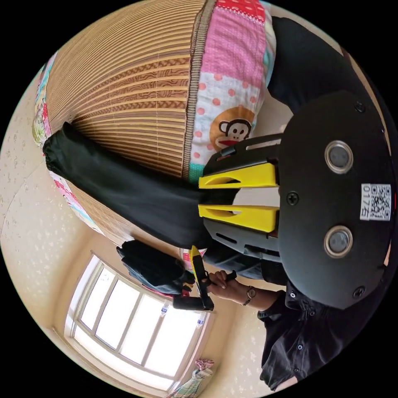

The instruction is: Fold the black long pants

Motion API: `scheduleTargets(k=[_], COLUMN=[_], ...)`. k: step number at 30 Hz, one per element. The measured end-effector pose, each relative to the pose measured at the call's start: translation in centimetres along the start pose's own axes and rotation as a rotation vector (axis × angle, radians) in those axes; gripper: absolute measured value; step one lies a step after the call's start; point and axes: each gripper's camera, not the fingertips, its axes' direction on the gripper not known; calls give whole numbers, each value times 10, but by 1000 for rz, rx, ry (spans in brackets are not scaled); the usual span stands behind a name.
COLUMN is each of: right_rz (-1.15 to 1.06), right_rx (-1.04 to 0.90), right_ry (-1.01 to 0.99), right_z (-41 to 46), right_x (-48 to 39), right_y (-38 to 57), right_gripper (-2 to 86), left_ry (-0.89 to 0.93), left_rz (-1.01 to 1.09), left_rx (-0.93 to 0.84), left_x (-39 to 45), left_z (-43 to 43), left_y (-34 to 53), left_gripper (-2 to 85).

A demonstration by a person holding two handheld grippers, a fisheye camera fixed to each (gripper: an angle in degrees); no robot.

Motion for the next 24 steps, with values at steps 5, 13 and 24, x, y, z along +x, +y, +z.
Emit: scheduleTargets(k=[5, 13, 24], right_rz=[-98, -61, -4], right_rx=[-91, -60, -17], right_ry=[70, 69, -288], right_z=[-14, -81, -64], right_x=[-16, 20, 48], right_y=[7, 21, -34], right_gripper=[36, 68, 101], left_ry=[-23, 185, 162], left_rz=[59, 3, -4], left_rx=[-96, 49, 65], left_x=[30, 24, 10], left_z=[33, 26, 32], left_y=[17, 30, -38], left_gripper=[43, 83, 109])
